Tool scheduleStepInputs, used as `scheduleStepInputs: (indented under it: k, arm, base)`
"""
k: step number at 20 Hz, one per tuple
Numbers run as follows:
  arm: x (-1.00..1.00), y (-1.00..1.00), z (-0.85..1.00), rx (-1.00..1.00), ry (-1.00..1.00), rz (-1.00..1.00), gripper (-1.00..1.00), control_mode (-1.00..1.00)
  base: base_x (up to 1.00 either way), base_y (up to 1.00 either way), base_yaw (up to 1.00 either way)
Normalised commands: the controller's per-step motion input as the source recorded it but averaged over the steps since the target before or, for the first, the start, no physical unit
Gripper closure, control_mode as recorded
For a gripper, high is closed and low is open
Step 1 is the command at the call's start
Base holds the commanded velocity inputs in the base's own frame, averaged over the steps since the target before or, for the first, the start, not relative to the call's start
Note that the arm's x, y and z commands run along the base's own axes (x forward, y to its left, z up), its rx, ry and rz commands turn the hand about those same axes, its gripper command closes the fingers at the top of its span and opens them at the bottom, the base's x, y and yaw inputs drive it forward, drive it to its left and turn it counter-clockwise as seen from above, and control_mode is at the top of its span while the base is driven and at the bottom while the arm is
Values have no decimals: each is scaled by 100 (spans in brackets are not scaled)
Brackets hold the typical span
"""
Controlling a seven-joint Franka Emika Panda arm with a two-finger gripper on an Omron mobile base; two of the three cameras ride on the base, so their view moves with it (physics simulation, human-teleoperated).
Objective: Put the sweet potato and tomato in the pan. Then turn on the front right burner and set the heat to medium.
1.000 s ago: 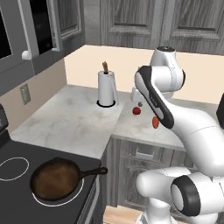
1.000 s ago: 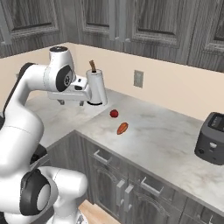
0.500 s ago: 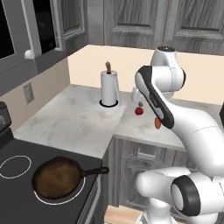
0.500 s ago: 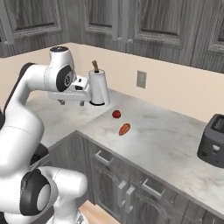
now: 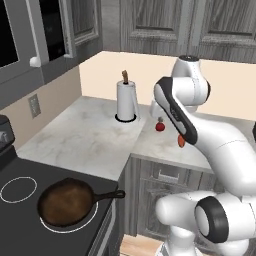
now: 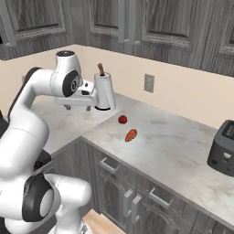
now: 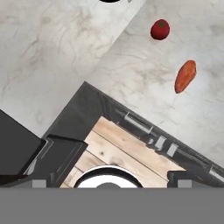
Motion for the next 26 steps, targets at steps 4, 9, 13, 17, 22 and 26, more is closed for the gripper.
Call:
scheduleStepInputs:
  k: [4,9,13,17,22,26]
  arm:
    - [30,-19,-15,0,0,0,-100,-100]
    - [22,-12,-16,0,0,-3,-100,-100]
    - [4,-26,-16,0,0,-3,-100,-100]
    - [1,-26,-19,0,0,-5,-100,-100]
    - [5,-19,-24,0,0,-6,-100,-100]
    - [11,-26,-29,0,0,-7,-100,-100]
  base:
    - [0,0,0]
    - [0,0,0]
    - [0,0,0]
    - [0,0,0]
    - [0,0,0]
    - [0,0,0]
